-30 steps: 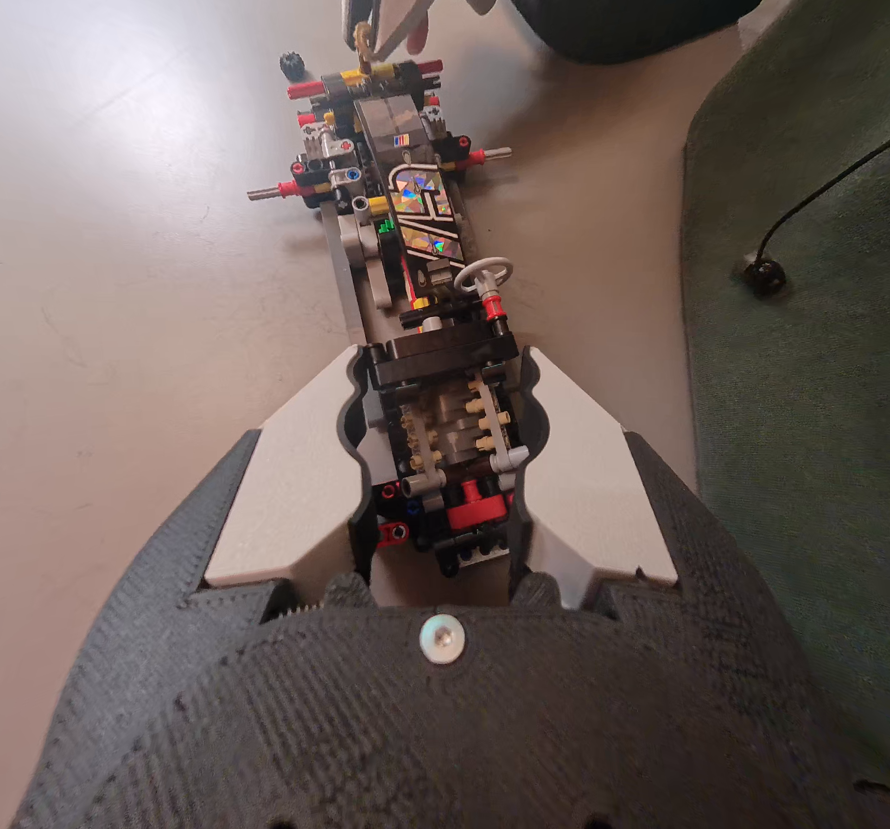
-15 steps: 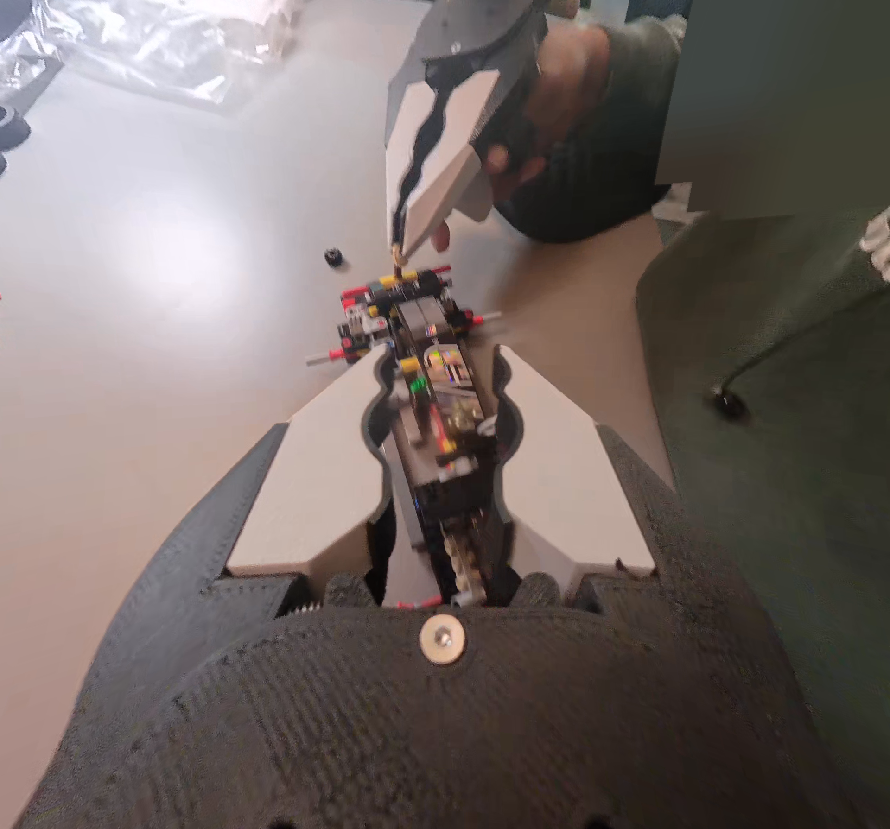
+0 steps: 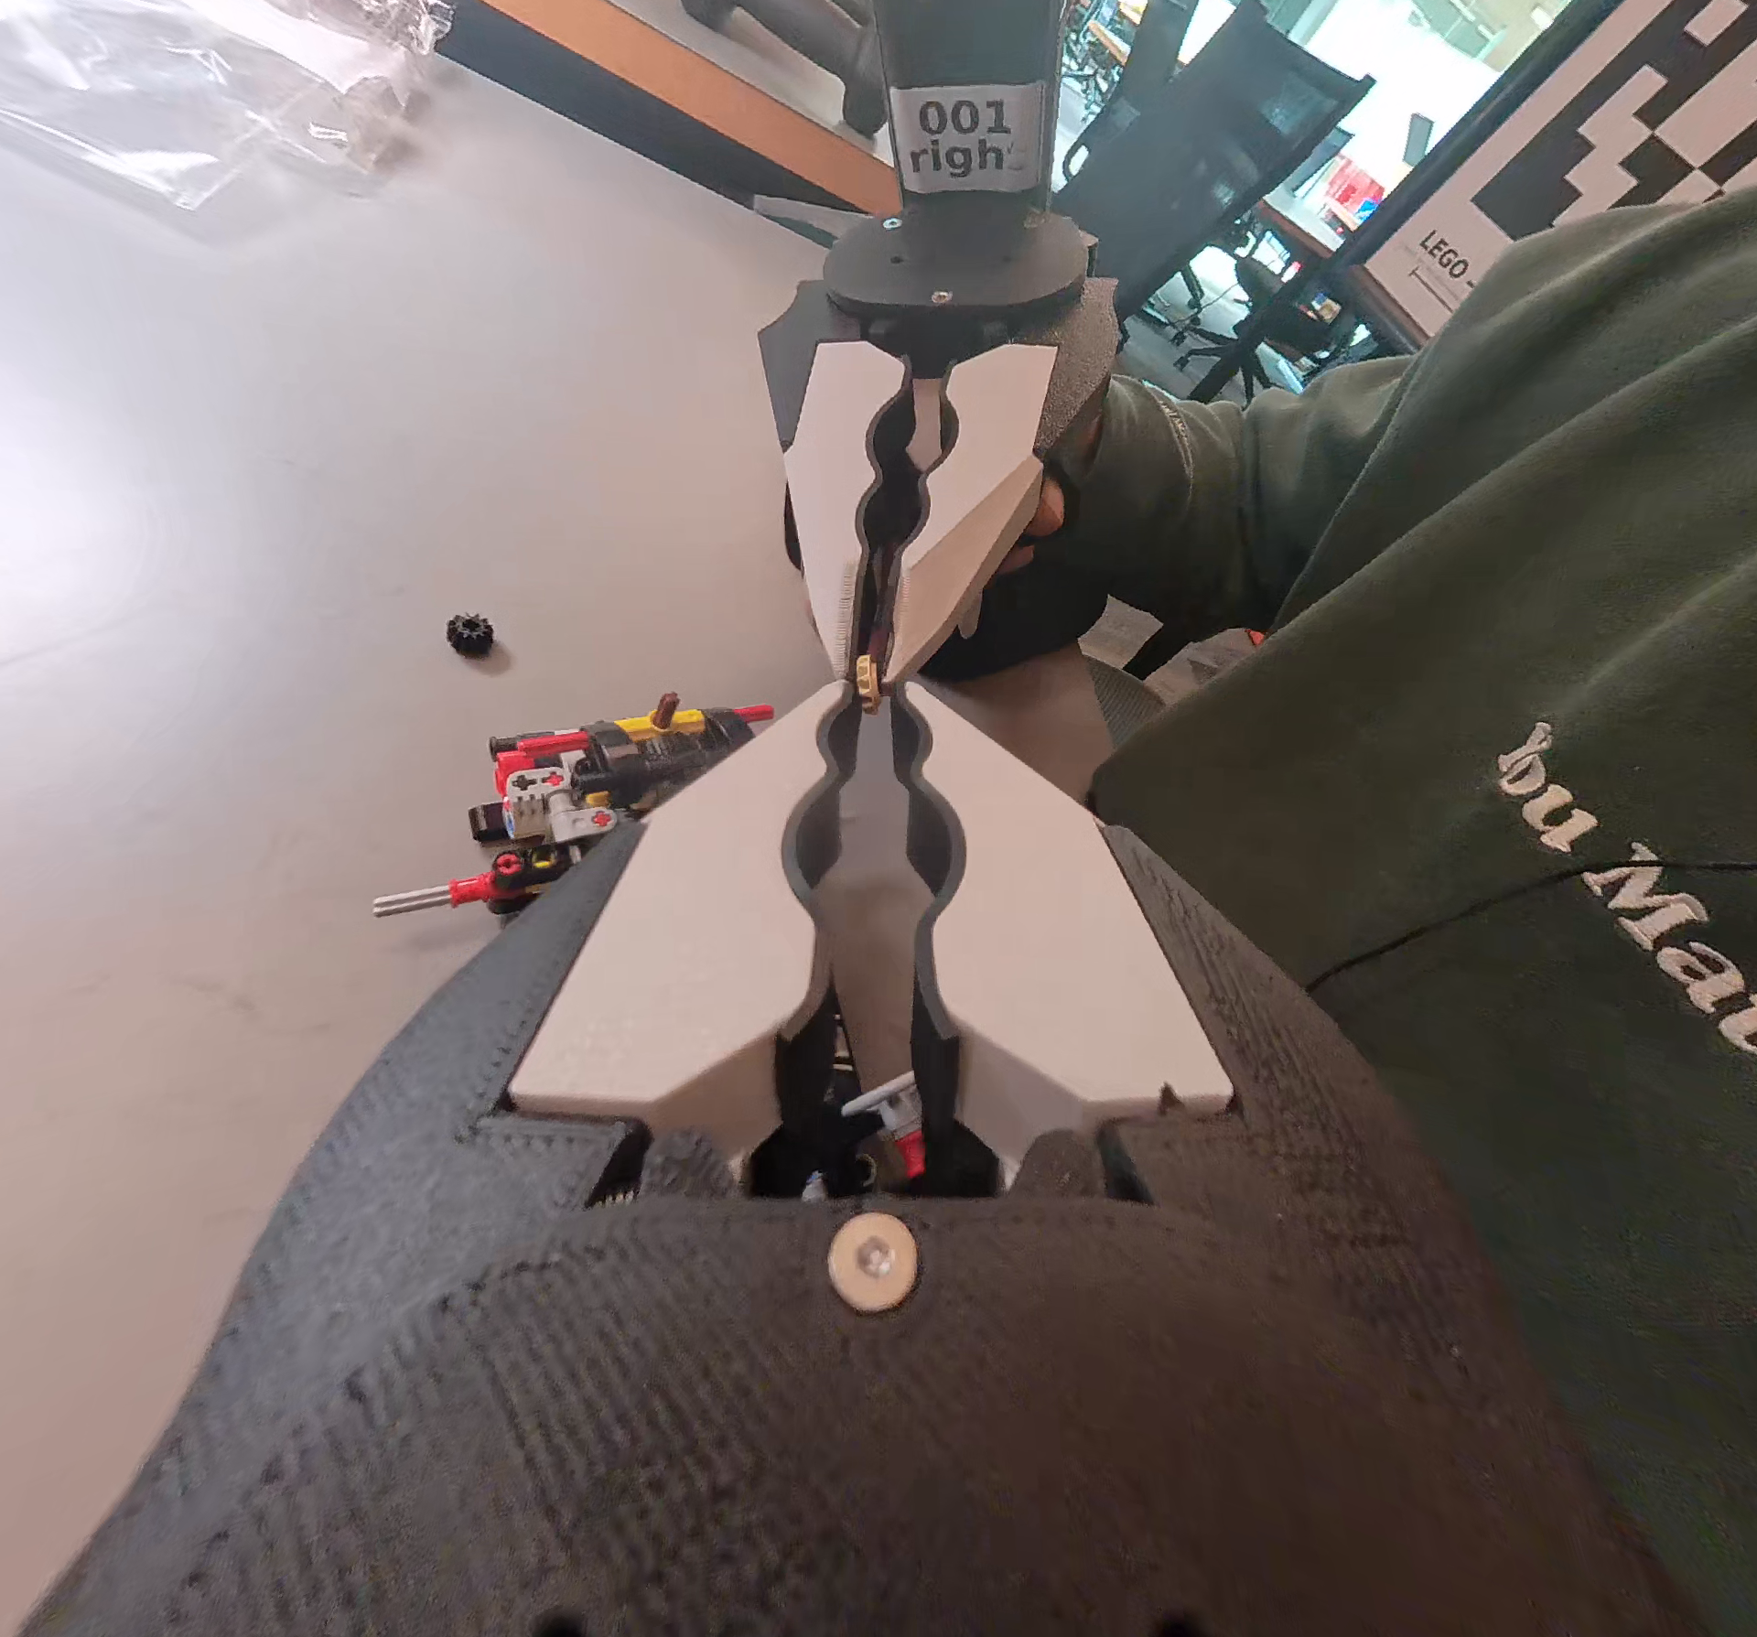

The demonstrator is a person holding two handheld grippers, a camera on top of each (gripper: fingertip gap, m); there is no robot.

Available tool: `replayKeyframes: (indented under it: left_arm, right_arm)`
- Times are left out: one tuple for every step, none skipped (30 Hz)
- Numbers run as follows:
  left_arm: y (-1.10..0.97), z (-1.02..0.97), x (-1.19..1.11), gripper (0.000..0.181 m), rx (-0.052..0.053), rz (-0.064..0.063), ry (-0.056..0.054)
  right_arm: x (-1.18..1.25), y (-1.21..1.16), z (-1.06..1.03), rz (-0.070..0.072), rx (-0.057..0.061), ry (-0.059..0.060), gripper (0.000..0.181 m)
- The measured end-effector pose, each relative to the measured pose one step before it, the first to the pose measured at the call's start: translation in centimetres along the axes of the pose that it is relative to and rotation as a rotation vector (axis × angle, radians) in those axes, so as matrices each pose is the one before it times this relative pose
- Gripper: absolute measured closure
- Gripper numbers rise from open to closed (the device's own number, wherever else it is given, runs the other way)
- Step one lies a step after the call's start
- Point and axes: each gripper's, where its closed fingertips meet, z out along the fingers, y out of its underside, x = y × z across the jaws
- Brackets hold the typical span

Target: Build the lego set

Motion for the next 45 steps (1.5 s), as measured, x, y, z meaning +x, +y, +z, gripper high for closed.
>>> replayKeyframes:
  left_arm:
    - [-0.023,-0.071,0.145,0.178,0.0068,-0.0101,0.0091]
    - [-0.006,-0.049,0.098,0.179,0.0075,-0.0201,0.0114]
    - [0.013,-0.026,0.078,0.179,0.0071,-0.0314,0.0153]
    - [0.024,-0.002,0.047,0.179,0.0071,-0.0372,0.0175]
    - [-0.008,0.005,0.01,0.18,0.0099,-0.038,0.0176]
    - [-0.026,-0.027,0.035,0.18,0.0116,-0.0408,0.0203]
    - [-0.048,-0.047,0.035,0.18,0.0104,-0.0454,0.0216]
    - [-0.031,-0.059,-0.05,0.18,0.009,-0.0446,0.0163]
    - [-0.034,-0.032,-0.053,0.18,0.0082,-0.038,0.0138]
    - [-0.037,-0.023,0.023,0.18,0.0073,-0.0325,0.0165]
    - [-0.036,0.024,0.097,0.18,0.006,-0.0296,0.0188]
    - [-0.049,0.03,0.09,0.18,0.0047,-0.0248,0.0152]
    - [-0.016,0.051,-0.015,0.18,0.0013,-0.0181,0.0066]
    - [0.003,0.064,-0.09,0.18,-0.0013,-0.0099,-0.0004]
    - [-0.022,0.051,-0.065,0.18,0.0002,-0.0062,0.0]
    - [-0.072,0.023,0.018,0.18,0.004,-0.0079,0.0054]
    - [-0.094,-0.005,0.007,0.18,0.0057,-0.0086,0.0052]
    - [-0.052,-0.009,-0.05,0.18,0.0037,-0.0064,0.0006]
    - [-0.006,0.004,-0.086,0.18,0.0014,-0.0043,-0.001]
    - [0.021,0.022,-0.02,0.18,0.0005,-0.0053,0.0022]
    - [0.005,0.029,-0.011,0.18,0.001,-0.0063,0.0028]
    - [-0.005,0.023,-0.021,0.18,0.0021,-0.0059,0.0021]
    - [-0.057,0.012,-0.026,0.18,0.0037,-0.0067,0.0021]
    - [-0.056,0.004,-0.009,0.18,0.0038,-0.0078,0.0035]
    - [-0.059,0.007,-0.02,0.18,0.0031,-0.0081,0.0038]
    - [-0.043,0.023,-0.035,0.18,0.0032,-0.0084,0.0026]
    - [-0.068,0.037,-0.038,0.18,0.0042,-0.0099,0.0028]
    - [-0.04,0.042,-0.011,0.18,0.0034,-0.0115,0.0056]
    - [-0.034,0.058,-0.009,0.18,0.0026,-0.0109,0.0061]
    - [-0.03,0.055,-0.038,0.18,0.0028,-0.0096,0.0044]
    - [-0.017,0.05,-0.032,0.18,0.0016,-0.0068,0.0038]
    - [0.005,0.047,-0.041,0.18,0.001,-0.0051,0.0027]
    - [-0.004,0.032,-0.07,0.18,0.0009,-0.0051,0.0018]
    - [0.005,0.016,-0.074,0.18,0.0006,-0.005,0.0015]
    - [-0.022,0.024,-0.097,0.18,0.0018,-0.0034,-0.0006]
    - [-0.052,-0.004,-0.087,0.18,0.0022,0.0057,-0.005]
    - [-0.096,-0.049,-0.036,0.18,0.0008,0.0195,-0.0089]
    - [-0.2,-0.129,0.198,0.177,0.0013,0.0254,-0.0041]
    - [-0.335,-0.254,0.449,0.167,0.0055,0.0263,0.0046]
    - [-0.454,-0.349,0.436,0.159,0.0086,0.0342,-0.0035]
    - [-0.418,-0.415,0.191,0.153,0.0043,0.0525,-0.0257]
    - [-0.229,-0.448,-0.147,0.146,-0.0084,0.0714,-0.0494]
    - [0.027,-0.469,-0.434,0.141,-0.0226,0.0814,-0.0645]
    - [0.28,-0.448,-0.531,0.136,-0.0325,0.0769,-0.0645]
    - [0.483,-0.404,-0.374,0.13,-0.0377,0.0633,-0.0502]
  right_arm:
    - [-0.216,-0.03,0.003,-0.0027,0.0011,-0.01,0.179]
    - [-0.141,-0.028,-0.002,-0.0118,0.0004,-0.0026,0.179]
    - [-0.084,-0.011,0.009,-0.0331,0.0001,0.0056,0.179]
    - [-0.058,-0.008,-0.02,-0.0555,-0.0002,0.0148,0.178]
    - [-0.041,-0.012,-0.052,-0.0704,-0.0016,0.021,0.176]
    - [0.045,0.006,-0.068,-0.0802,-0.0057,0.0298,0.172]
    - [0.059,-0.011,-0.119,-0.0904,-0.0053,0.0324,0.168]
    - [0.001,-0.112,-0.148,-0.0914,0.0021,0.0316,0.164]
    - [-0.016,-0.076,-0.115,-0.089,-0.0033,0.0323,0.161]
    - [-0.035,0.061,-0.039,-0.0917,-0.0123,0.0316,0.16]
    - [0.02,0.224,0.061,-0.0889,-0.0217,0.0349,0.159]
    - [-0.035,0.27,0.142,-0.0747,-0.0234,0.0271,0.159]
    - [-0.094,0.208,0.181,-0.0489,-0.0177,0.0168,0.159]
    - [-0.034,-0.058,0.14,-0.0209,0.0,0.0128,0.159]
    - [-0.034,-0.175,0.066,-0.0048,0.0088,0.0055,0.161]
    - [0.067,-0.112,0.032,-0.0027,0.0035,0.0076,0.162]
    - [0.086,-0.032,0.006,-0.0086,-0.0012,0.0072,0.163]
    - [0.078,-0.009,-0.016,-0.0078,-0.0031,0.0078,0.163]
    - [0.062,0.003,-0.004,-0.0046,-0.0033,0.006,0.165]
    - [0.099,-0.019,-0.018,-0.0032,-0.0007,0.0087,0.168]
    - [0.071,-0.02,-0.013,-0.0024,0.0007,0.0079,0.17]
    - [0.048,-0.001,0.007,-0.0008,-0.0011,0.0048,0.171]
    - [0.07,0.026,0.012,-0.0001,-0.0025,0.005,0.171]
    - [0.057,0.005,-0.005,-0.0018,-0.0014,0.005,0.171]
    - [0.053,-0.003,0.005,-0.0033,-0.0016,0.0051,0.17]
    - [0.064,0.03,0.001,-0.0058,-0.0031,0.0058,0.17]
    - [0.077,0.024,0.003,-0.0089,-0.0016,0.0084,0.17]
    - [0.061,-0.008,-0.002,-0.0099,0.0001,0.0083,0.17]
    - [0.035,-0.015,-0.007,-0.0071,-0.0003,0.0049,0.17]
    - [0.051,0.023,0.012,-0.0048,-0.0014,0.0046,0.17]
    - [0.026,0.039,-0.002,-0.0043,-0.0017,0.0019,0.17]
    - [0.009,0.057,-0.018,-0.0003,-0.0024,-0.0011,0.17]
    - [0.008,0.078,-0.005,0.0029,-0.0027,-0.0022,0.17]
    - [-0.01,0.081,0.005,0.0061,-0.0023,-0.0033,0.17]
    - [0.009,0.097,0.024,0.011,-0.0024,-0.004,0.171]
    - [0.061,0.107,0.035,0.0222,-0.0023,-0.005,0.171]
    - [0.084,0.092,0.049,0.038,-0.0001,-0.0093,0.171]
    - [0.228,0.182,0.029,0.0506,-0.0047,-0.0066,0.171]
    - [0.304,0.336,0.017,0.0536,-0.0126,-0.0096,0.171]
    - [0.381,0.488,0.038,0.054,-0.0188,-0.0068,0.171]
    - [0.48,0.552,0.083,0.0514,-0.0222,0.0012,0.171]
    - [0.35,0.608,0.137,0.0435,-0.0257,-0.0044,0.171]
    - [0.135,0.484,0.173,0.0335,-0.0183,-0.0122,0.171]
    - [0.209,0.454,0.214,0.0282,-0.0183,-0.002,0.171]
    - [0.055,0.467,0.232,0.0137,-0.0225,-0.0078,0.171]
